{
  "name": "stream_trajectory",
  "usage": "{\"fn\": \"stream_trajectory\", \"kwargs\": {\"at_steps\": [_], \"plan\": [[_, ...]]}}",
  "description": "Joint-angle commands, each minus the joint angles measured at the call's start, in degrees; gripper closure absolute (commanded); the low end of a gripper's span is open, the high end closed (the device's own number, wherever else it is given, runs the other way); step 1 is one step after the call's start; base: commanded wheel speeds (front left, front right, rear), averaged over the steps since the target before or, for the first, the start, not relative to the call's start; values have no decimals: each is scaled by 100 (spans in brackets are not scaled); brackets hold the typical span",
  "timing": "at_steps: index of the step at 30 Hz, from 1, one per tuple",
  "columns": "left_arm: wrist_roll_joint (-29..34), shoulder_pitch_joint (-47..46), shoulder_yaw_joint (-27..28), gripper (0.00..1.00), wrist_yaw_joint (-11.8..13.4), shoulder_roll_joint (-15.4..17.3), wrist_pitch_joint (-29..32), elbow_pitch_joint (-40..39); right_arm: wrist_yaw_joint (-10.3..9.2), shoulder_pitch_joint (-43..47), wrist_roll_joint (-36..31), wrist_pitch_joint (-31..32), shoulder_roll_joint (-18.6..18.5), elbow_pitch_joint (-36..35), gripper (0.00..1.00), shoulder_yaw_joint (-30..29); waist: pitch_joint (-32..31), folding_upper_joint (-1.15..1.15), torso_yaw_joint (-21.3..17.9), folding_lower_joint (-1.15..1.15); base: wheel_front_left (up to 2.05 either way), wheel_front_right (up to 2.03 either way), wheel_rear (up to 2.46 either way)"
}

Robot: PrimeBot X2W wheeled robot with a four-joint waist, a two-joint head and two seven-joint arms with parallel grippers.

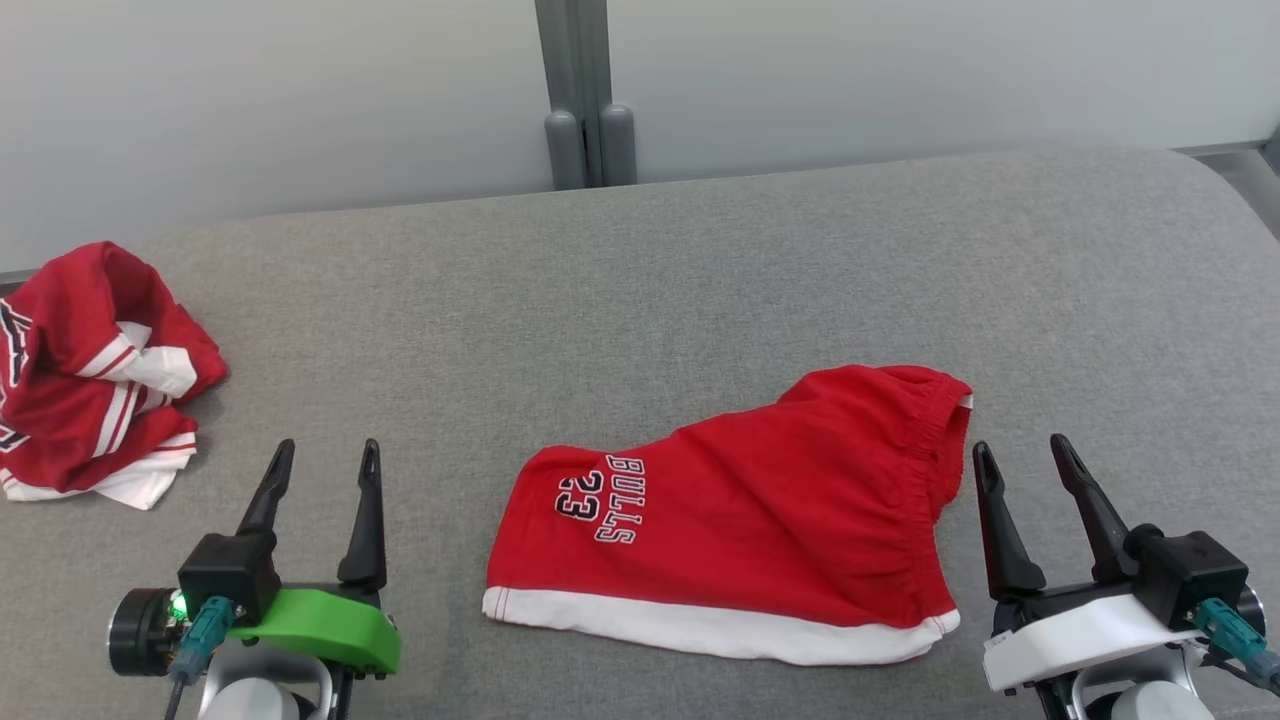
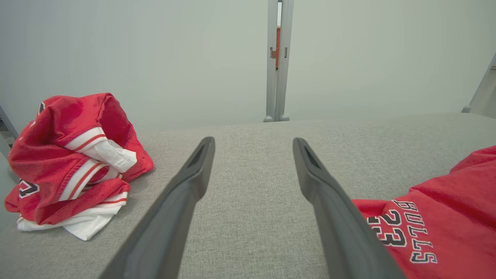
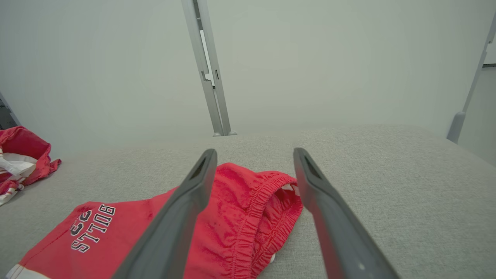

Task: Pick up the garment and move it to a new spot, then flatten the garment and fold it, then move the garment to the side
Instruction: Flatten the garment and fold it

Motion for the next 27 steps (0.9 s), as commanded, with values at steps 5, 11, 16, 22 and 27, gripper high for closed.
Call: {"fn": "stream_trajectory", "kwargs": {"at_steps": [5,11,16,22,27], "plan": [[164,343,330,0,-63,75,-2,-380,-4,38,-78,-17,14,5,0,56,-162,0,257,0,0,0,0],[281,738,489,0,-179,64,-2,-707,-4,94,-125,-17,23,-9,0,97,-235,0,351,0,0,0,0],[302,948,502,0,-235,-25,-2,-777,-4,177,-166,-17,41,-32,0,124,-273,0,428,0,0,0,0],[315,1034,530,0,-276,-147,-2,-740,-4,284,-212,-17,56,13,0,177,-319,0,497,0,0,0,0],[326,1033,559,0,-296,-179,-2,-636,-4,308,-223,-17,63,45,0,195,-336,0,506,0,0,0,0]]}}
